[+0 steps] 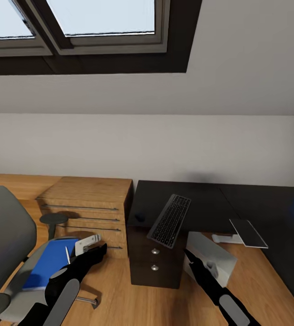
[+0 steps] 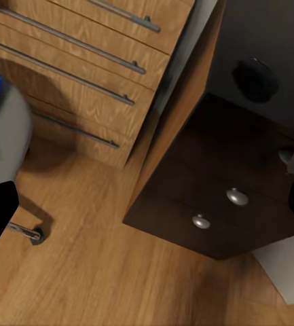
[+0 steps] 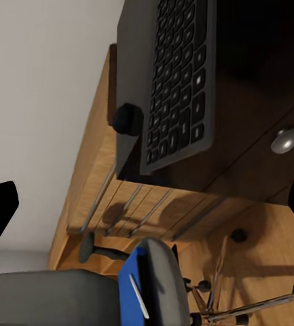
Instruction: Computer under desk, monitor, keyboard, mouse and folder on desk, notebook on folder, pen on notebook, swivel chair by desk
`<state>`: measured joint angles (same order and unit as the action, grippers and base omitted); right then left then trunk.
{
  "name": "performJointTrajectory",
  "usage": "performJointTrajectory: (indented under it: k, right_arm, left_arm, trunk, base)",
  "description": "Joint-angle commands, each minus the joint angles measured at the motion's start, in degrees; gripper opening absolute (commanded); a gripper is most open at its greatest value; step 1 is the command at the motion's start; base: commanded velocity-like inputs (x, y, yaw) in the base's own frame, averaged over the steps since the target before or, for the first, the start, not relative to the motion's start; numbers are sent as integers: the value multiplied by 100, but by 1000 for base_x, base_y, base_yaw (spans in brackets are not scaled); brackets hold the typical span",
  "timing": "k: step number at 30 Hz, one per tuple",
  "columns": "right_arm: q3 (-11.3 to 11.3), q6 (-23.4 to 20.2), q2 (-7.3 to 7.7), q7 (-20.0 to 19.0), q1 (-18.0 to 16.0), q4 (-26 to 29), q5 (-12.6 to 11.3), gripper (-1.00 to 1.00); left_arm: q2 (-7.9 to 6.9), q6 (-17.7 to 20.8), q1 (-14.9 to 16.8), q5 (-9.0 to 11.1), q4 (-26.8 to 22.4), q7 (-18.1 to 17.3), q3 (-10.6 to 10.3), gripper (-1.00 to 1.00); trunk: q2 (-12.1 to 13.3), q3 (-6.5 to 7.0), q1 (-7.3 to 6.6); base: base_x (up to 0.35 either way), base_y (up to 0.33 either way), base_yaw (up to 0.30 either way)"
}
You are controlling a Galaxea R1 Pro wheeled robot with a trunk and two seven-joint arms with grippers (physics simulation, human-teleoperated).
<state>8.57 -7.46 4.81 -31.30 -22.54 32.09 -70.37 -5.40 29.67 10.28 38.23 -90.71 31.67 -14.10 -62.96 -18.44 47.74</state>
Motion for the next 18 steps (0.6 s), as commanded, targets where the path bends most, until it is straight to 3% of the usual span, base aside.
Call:
performJointTrajectory:
  k: [1, 18]
  right_arm:
    - [30, -21, 5, -26, -4, 30, -59, 100]
    - [73, -11, -7, -60, -4, 140, -43, 100]
  left_arm:
    - [-5, 4, 7, 54, -8, 59, -11, 100]
    - [-5, 4, 4, 53, -8, 66, -14, 100]
  trunk:
    - [-46, -26, 23]
    - [-728, -331, 396]
  base:
    - [0, 0, 0]
    - [0, 0, 0]
